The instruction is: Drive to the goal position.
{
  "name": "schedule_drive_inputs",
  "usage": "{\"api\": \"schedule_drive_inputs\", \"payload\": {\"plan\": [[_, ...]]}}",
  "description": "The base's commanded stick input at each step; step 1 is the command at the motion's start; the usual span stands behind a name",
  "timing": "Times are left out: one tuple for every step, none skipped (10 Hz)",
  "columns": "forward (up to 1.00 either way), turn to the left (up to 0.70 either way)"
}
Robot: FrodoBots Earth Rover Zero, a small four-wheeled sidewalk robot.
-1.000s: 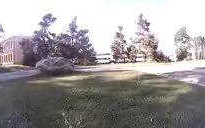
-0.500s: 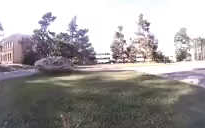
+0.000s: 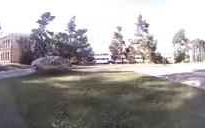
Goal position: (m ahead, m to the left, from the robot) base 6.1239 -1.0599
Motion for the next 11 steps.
{"api": "schedule_drive_inputs", "payload": {"plan": [[0.45,-0.27],[0.45,-0.27],[0.45,-0.27],[0.45,-0.27],[0.45,-0.27],[0.45,-0.27],[0.45,-0.27],[0.45,-0.27],[0.45,-0.27],[0.45,-0.27],[0.45,-0.27]]}}
